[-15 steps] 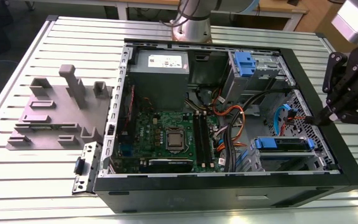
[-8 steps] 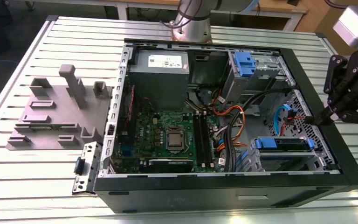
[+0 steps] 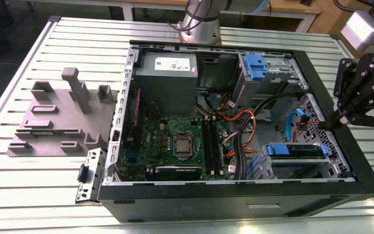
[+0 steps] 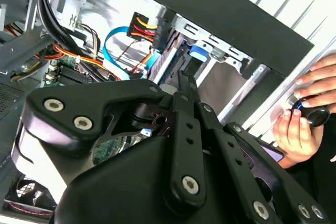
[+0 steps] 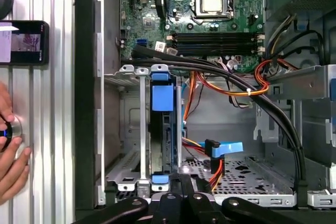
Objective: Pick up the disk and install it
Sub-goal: 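Insert the first disk wire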
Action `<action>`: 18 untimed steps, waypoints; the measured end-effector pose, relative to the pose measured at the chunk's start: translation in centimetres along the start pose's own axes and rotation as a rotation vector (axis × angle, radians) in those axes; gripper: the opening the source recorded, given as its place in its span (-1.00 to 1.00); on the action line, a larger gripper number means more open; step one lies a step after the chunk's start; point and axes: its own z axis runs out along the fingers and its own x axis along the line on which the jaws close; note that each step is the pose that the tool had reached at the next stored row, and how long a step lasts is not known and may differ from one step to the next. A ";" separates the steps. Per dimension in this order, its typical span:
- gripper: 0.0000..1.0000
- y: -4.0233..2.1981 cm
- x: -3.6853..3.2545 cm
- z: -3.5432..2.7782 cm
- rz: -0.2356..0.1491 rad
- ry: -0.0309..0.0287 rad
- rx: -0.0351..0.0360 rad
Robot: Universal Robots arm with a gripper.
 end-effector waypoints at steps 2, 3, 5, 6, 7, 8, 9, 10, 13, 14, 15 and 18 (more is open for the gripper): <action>-0.79 0.00 -0.25 0.11 -0.002 0.0002 -0.0004; -0.79 -0.01 -0.32 0.18 -0.007 0.0003 -0.0004; -0.79 -0.01 -0.34 0.29 -0.028 0.0008 0.0001; -0.79 -0.02 -0.34 0.34 -0.041 0.0011 0.0004; -0.79 -0.02 -0.37 0.40 -0.049 0.0013 0.0006; -0.79 -0.02 -0.42 0.47 -0.052 0.0014 0.0005; -0.79 -0.05 -0.49 0.53 -0.052 0.0015 -0.0002; -0.79 -0.08 -0.58 0.59 -0.053 0.0015 -0.0014; -0.79 -0.14 -1.07 0.84 -0.053 0.0015 -0.0032; -0.79 -0.16 -1.28 0.92 -0.053 0.0015 -0.0035; -0.79 -0.17 -1.50 1.00 -0.053 0.0014 -0.0037; -0.79 -0.21 -2.12 1.22 -0.054 0.0015 -0.0048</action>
